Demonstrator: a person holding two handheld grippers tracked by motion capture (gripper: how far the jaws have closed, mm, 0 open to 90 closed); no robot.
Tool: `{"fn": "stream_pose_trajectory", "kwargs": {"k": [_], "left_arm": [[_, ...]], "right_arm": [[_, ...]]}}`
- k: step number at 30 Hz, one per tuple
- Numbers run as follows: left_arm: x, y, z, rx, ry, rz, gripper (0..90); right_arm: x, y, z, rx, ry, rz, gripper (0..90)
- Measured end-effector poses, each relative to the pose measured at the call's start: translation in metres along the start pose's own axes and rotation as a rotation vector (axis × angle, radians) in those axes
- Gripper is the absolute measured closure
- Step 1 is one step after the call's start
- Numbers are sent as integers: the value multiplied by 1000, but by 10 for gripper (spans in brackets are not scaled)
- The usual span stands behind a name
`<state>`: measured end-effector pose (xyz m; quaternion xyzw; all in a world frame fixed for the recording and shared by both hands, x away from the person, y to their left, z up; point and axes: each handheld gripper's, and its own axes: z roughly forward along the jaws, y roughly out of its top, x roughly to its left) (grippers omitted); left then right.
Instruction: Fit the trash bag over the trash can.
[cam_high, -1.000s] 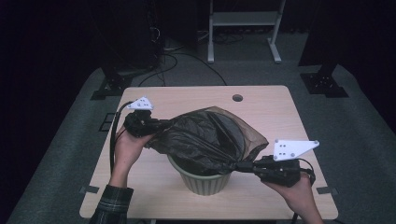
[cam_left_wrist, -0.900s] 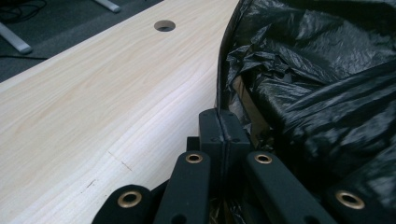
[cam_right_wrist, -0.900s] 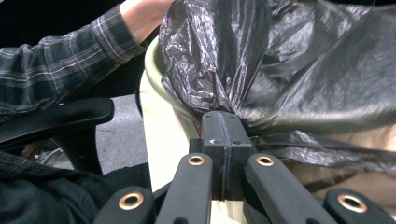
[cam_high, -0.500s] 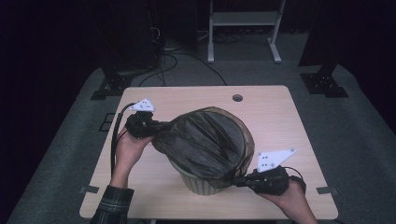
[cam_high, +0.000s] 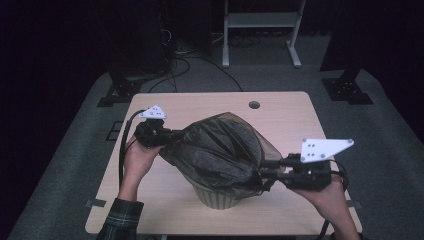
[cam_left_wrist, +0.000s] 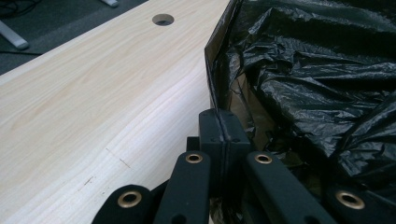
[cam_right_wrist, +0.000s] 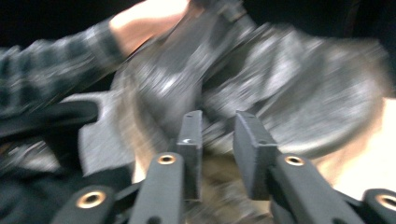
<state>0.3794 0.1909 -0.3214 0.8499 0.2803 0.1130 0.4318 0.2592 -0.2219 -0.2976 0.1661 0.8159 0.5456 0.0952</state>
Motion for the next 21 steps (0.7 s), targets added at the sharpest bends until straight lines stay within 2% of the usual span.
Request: {"fn": "stream_pose_trajectory", "kwargs": {"k": [4,6,9,12,15,19,21], "left_arm": [[-1,3,0,1,0,5,898],[-1,4,1,2,-2,11,898],[-1,4,1,4,-2,11,898],[0,4,2,1,-3,7,898],[0,4,2,2,-4,9,898],[0,4,2,0,-5,7,898],[0,4,1,1,-6,11,898]], "right_arm": [[-23,14,-1,-35,-106,17,658],[-37,18,5,-36,-144,42,637],[-61,19,18,-22,-172,93,612],[-84,15,31,-3,-185,156,610],[-102,10,44,1,-161,207,611],[-110,7,55,8,-149,233,632],[-111,6,58,12,-149,236,693]]}}
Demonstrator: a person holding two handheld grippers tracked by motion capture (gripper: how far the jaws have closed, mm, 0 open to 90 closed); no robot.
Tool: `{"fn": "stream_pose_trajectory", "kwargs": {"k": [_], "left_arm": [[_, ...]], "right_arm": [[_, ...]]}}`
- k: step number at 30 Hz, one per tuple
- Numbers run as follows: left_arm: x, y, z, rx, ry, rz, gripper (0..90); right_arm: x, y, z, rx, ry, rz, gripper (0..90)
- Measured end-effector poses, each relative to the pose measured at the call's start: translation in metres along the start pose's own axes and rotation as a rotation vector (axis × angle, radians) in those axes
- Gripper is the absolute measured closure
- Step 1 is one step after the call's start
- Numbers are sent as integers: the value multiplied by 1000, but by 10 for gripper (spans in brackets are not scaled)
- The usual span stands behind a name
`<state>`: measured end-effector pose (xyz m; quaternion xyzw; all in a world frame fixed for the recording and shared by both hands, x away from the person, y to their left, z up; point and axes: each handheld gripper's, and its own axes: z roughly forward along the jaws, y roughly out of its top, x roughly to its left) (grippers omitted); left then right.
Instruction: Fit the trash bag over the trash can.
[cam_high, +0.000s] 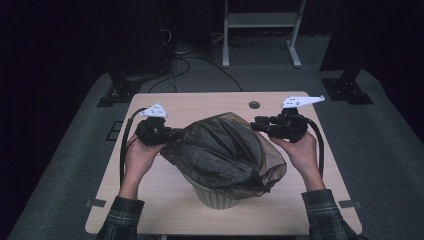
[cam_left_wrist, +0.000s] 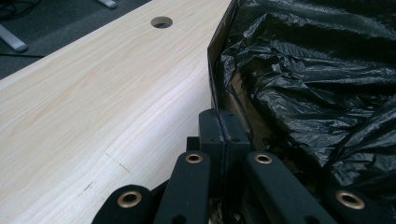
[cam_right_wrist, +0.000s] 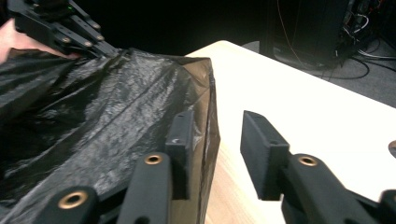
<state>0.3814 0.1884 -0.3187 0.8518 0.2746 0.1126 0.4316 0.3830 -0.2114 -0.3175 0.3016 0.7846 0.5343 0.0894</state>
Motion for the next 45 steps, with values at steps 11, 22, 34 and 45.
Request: {"fn": "stream_pose_trajectory", "kwargs": {"k": [11,22,34,45], "left_arm": [[6,-4,11,37,21,-10,898],[18,-28,40,146,18,-52,899],[18,-32,38,126,6,-54,899],[16,-30,36,117,7,-48,899]], "right_arm": [[-1,-6,18,77,-67,-18,899],[-16,-34,54,194,-138,9,899],[-13,-31,27,68,-174,16,789],[42,9,-24,-123,-13,-96,654]]}}
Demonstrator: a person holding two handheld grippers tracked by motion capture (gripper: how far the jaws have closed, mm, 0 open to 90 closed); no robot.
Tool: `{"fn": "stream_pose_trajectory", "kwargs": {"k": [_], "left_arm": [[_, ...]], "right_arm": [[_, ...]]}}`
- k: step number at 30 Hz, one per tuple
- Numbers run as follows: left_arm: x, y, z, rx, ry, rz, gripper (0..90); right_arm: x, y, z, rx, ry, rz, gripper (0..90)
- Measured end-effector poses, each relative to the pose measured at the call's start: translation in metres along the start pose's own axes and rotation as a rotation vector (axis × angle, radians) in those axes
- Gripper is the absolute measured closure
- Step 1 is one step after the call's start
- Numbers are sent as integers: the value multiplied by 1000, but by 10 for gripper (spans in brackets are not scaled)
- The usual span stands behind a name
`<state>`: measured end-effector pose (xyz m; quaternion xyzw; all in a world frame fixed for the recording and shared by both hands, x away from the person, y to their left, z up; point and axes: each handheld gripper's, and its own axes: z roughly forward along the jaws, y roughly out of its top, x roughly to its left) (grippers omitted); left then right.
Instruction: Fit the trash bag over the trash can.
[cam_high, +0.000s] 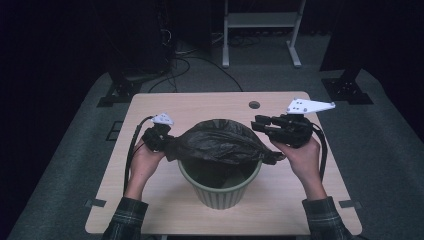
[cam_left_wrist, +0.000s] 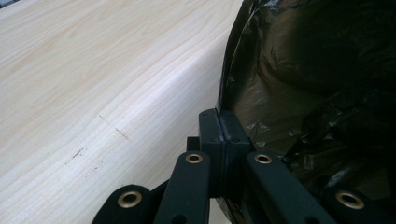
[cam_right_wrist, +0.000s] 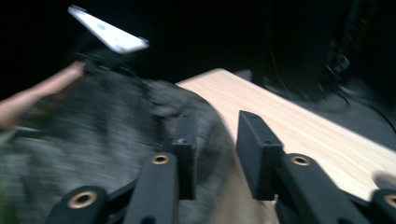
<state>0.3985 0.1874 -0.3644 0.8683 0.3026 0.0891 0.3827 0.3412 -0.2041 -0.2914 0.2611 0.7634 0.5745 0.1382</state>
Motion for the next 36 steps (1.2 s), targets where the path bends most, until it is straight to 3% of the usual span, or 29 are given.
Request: {"fn": "stream_pose_trajectory", "kwargs": {"k": [4,10,14,18,19,22,23,26,31,36], "left_arm": [[0,1,-2,0,1,7,899],[-1,1,-5,-4,3,8,899],[-2,2,-5,-3,2,10,899],[-2,3,-4,1,2,12,899],[-2,3,-4,1,0,14,899],[-3,3,-4,1,-3,14,899],[-3,3,-4,3,-3,15,899],[-4,1,-5,0,-7,15,899],[-8,-3,-13,-15,-14,24,900],[-15,-10,-22,-44,-26,24,900]], "right_arm": [[20,3,-1,-7,105,-8,622],[34,2,3,23,169,-19,562],[36,-2,7,44,164,-23,487],[28,-5,10,47,96,-5,438],[26,-5,11,49,89,1,444],[21,-6,19,88,105,6,600],[22,-7,21,100,117,3,714],[30,-8,18,92,164,-26,877],[55,-13,7,91,232,-74,897],[76,-26,-7,81,285,-89,897]]}}
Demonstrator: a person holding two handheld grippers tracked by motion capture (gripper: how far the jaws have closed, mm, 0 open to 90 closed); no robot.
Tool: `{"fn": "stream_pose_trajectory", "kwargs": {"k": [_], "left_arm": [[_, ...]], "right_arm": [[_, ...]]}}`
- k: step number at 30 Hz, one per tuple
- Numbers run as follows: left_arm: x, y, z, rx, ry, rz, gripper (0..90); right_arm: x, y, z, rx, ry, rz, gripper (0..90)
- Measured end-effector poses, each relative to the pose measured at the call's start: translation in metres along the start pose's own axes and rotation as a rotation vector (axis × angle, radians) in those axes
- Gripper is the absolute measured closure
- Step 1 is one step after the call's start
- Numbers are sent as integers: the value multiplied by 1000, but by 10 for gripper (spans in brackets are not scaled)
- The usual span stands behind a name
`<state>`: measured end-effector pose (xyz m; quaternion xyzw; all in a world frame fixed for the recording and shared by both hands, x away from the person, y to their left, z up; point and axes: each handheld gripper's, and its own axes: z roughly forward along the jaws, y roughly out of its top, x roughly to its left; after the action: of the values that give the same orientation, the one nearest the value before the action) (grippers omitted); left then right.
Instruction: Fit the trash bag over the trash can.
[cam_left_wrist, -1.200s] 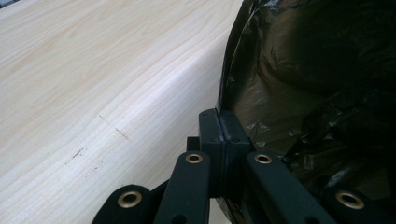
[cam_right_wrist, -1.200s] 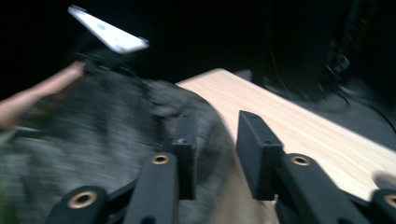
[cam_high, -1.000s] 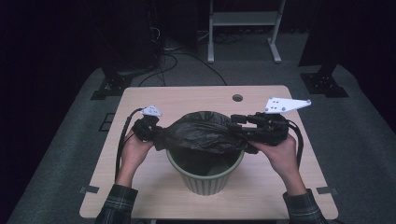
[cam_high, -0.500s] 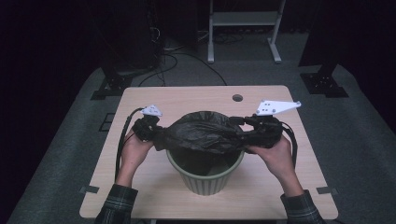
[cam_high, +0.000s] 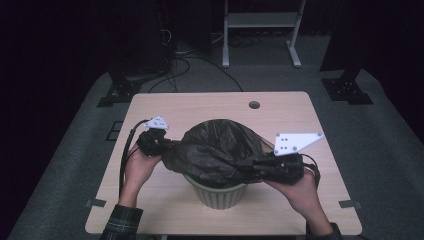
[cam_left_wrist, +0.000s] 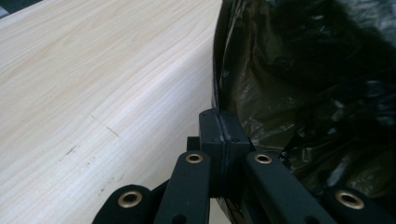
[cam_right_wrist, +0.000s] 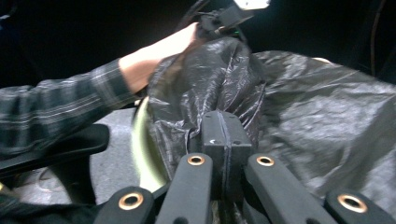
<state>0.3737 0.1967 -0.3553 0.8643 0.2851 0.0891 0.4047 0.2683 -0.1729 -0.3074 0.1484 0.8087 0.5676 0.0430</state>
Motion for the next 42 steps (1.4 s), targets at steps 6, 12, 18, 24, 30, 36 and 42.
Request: {"fn": "stream_pose_trajectory", "kwargs": {"k": [6,12,18,24,30,36,42], "left_arm": [[2,-8,3,0,-3,-23,900],[9,-17,16,10,-19,-55,900],[7,-21,23,8,-34,-59,900],[10,-24,27,24,-29,-66,900],[18,-32,41,85,-1,-83,900],[26,-48,61,116,-10,-125,900],[23,-45,56,78,-2,-98,830]], "right_arm": [[19,-21,-5,2,49,-3,897],[29,-47,-4,24,97,7,898],[33,-64,8,71,138,11,898],[31,-81,28,164,106,19,899],[15,-100,34,209,49,58,899],[-2,-122,36,266,-8,108,899],[-8,-126,31,267,-44,120,796]]}}
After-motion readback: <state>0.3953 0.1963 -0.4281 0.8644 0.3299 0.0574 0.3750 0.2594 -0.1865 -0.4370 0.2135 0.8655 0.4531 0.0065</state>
